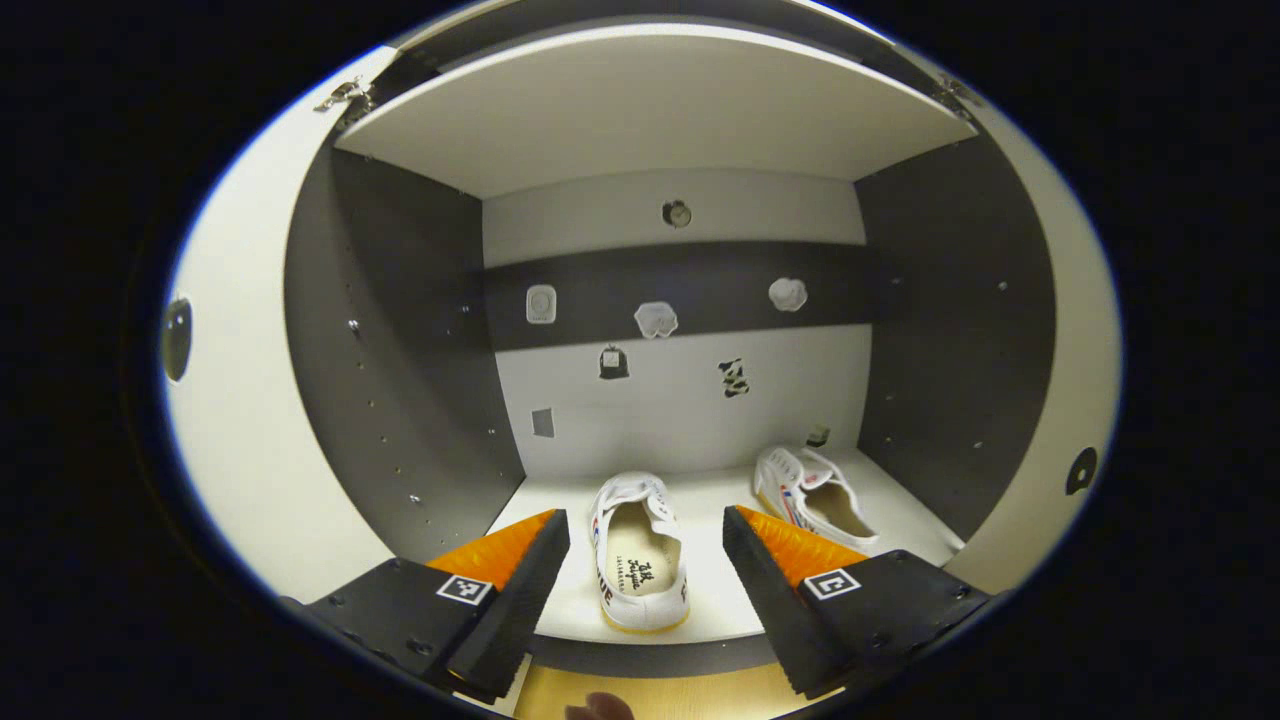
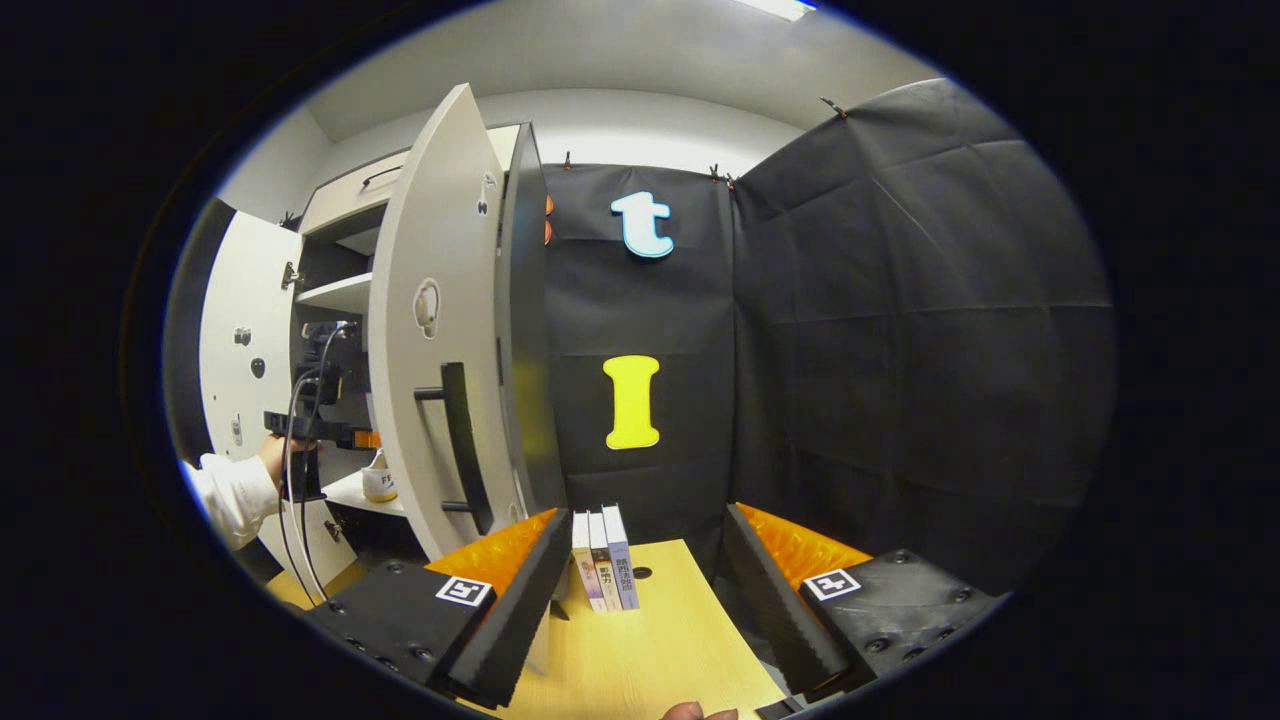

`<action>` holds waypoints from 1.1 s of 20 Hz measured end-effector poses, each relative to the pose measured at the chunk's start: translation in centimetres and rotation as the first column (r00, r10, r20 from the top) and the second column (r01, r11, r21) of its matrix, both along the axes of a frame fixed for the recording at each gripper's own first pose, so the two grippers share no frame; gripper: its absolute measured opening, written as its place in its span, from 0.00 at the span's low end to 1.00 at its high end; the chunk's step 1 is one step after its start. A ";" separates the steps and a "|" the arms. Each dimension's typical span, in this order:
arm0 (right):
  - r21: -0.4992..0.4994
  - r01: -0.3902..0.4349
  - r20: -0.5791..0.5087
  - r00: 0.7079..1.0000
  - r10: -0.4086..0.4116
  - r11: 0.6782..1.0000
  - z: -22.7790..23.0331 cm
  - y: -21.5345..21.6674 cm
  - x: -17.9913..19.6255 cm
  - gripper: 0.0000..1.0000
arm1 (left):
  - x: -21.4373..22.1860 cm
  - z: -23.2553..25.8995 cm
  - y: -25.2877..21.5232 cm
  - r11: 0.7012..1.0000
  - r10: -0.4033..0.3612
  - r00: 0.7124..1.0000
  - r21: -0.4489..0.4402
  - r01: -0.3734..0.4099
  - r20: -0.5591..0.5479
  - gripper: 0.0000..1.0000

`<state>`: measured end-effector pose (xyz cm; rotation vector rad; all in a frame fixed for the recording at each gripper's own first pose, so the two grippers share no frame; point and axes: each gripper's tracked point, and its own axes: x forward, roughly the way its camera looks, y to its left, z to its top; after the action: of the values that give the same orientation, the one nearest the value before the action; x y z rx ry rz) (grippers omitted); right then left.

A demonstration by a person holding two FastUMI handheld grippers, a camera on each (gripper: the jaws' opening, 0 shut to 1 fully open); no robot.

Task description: Grab one shoe with the right hand and put it into the shoe cabinet, grab the other shoe with the left hand and put it into the shoe cabinet; then close the right door with the right hand and the left door with the left hand.

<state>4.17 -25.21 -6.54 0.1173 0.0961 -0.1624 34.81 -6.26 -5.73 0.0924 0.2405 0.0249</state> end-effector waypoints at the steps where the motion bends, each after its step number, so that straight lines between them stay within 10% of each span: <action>1: 0.009 -0.004 0.000 1.000 0.004 1.000 0.3 0.5 0.2 0.97 | -1.3 0.9 -0.3 1.000 -0.008 1.000 -0.012 0.009 0.021 0.97; 22: 0.007 -0.096 -0.040 0.995 0.096 0.995 1.1 4.7 7.2 0.97 | -24.1 6.0 0.8 0.997 -0.038 0.981 -0.063 0.051 0.191 0.97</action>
<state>11.36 -20.49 -5.46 0.1140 0.1425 -0.0682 10.74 -5.46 0.30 0.0279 0.0488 -0.0188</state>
